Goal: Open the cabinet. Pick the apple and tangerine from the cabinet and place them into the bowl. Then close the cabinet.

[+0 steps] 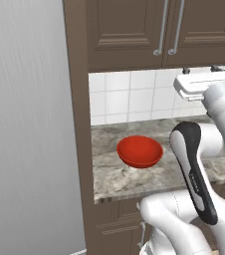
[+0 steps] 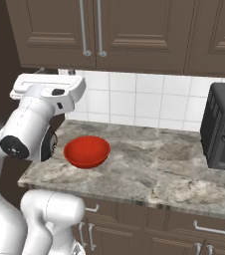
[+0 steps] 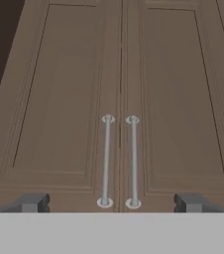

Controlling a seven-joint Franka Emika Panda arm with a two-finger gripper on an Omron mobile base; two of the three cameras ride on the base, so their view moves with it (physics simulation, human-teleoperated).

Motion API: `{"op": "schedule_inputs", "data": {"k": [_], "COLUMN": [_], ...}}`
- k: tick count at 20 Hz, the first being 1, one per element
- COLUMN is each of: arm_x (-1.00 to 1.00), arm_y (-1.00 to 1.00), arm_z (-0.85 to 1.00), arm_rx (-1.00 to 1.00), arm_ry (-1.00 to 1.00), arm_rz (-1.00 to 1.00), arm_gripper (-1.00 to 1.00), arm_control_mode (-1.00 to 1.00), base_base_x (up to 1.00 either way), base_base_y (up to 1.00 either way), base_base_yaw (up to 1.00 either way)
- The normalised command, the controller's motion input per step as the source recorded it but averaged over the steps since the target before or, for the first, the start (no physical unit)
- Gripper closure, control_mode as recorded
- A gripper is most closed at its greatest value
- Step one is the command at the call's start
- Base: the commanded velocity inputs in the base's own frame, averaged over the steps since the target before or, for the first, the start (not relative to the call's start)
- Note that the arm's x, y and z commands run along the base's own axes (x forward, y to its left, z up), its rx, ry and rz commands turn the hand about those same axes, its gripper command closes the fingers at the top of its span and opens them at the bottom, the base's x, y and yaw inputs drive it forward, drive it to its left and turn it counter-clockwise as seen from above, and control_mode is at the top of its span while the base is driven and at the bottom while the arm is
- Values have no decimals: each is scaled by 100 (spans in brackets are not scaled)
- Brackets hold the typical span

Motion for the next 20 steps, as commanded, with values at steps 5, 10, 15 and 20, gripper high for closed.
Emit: {"op": "schedule_inputs", "data": {"k": [5, 10, 15, 20], "arm_x": [40, 39, 54, 49], "arm_y": [-31, -32, -10, 0], "arm_z": [0, 0, 0, 0], "arm_rx": [0, 0, 0, 0], "arm_ry": [0, 0, 1, 0], "arm_rz": [0, 0, 0, 0], "arm_gripper": [-100, -100, -100, -100], "arm_control_mode": [-100, -100, -100, -100], "base_base_x": [0, 0, 0, 0], "base_base_y": [0, 0, 0, 0], "base_base_yaw": [0, 0, 0, 0]}}
